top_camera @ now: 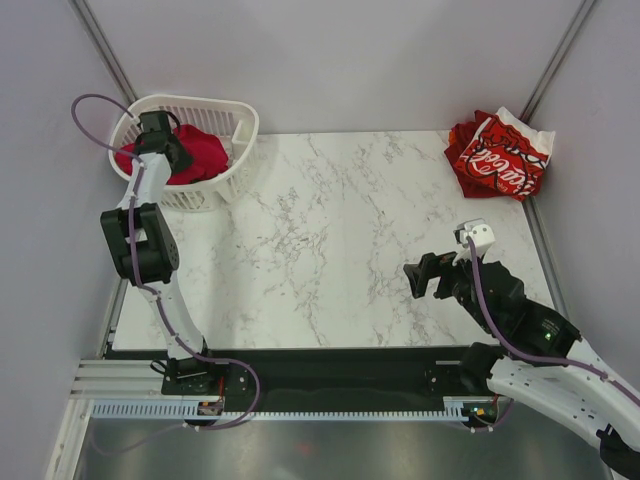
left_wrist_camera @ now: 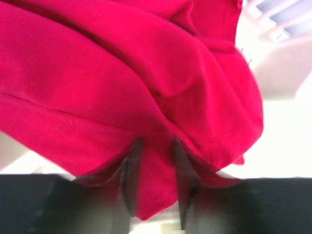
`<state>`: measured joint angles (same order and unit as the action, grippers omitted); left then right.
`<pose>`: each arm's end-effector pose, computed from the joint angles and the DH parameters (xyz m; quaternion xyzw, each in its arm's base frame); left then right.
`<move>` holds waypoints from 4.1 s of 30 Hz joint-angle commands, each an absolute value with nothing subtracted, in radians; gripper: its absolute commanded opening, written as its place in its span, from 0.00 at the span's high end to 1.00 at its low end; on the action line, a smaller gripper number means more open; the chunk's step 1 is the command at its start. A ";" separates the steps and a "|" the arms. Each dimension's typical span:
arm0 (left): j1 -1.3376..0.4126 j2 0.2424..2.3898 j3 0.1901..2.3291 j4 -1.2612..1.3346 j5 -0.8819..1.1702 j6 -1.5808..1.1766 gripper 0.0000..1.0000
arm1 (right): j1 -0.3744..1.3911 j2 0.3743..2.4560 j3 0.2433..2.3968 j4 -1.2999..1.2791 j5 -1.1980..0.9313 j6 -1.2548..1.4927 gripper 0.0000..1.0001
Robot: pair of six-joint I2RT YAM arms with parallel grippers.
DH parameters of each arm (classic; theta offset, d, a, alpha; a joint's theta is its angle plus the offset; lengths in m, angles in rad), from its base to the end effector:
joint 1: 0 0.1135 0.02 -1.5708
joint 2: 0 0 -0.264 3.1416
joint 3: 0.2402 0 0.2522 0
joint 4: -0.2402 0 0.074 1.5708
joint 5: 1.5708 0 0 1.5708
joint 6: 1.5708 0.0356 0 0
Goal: Fold and stack the t-shirts
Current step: Grab the tshirt from the pile, then move the tshirt to the center of the board, then flatten the tshirt out
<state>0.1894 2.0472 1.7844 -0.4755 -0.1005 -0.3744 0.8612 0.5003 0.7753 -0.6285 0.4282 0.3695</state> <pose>0.4650 0.0928 0.2688 -0.2736 0.8718 0.0084 0.4063 0.0813 0.0720 0.3276 -0.0773 0.8071 0.1802 0.5568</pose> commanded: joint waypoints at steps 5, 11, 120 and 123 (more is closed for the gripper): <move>0.189 2.059 1.888 -0.454 -0.098 -0.410 0.98 | 0.864 0.509 0.769 -0.604 0.465 0.353 0.02; 0.180 1.965 1.995 -0.454 -0.065 -0.419 0.98 | 0.862 0.515 0.765 -0.595 0.460 0.348 0.02; -0.020 0.526 0.724 -0.604 0.146 -0.383 0.07 | 0.755 0.907 0.887 -0.999 0.551 0.935 0.38; -0.021 0.523 0.724 -0.604 0.141 -0.383 0.08 | 0.755 0.822 0.813 -0.993 0.512 0.985 0.06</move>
<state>-0.0154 0.5240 0.7292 -0.6479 0.1337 -0.4095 0.7490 0.8627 0.8688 -0.9405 0.6033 0.8772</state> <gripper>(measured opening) 0.925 0.898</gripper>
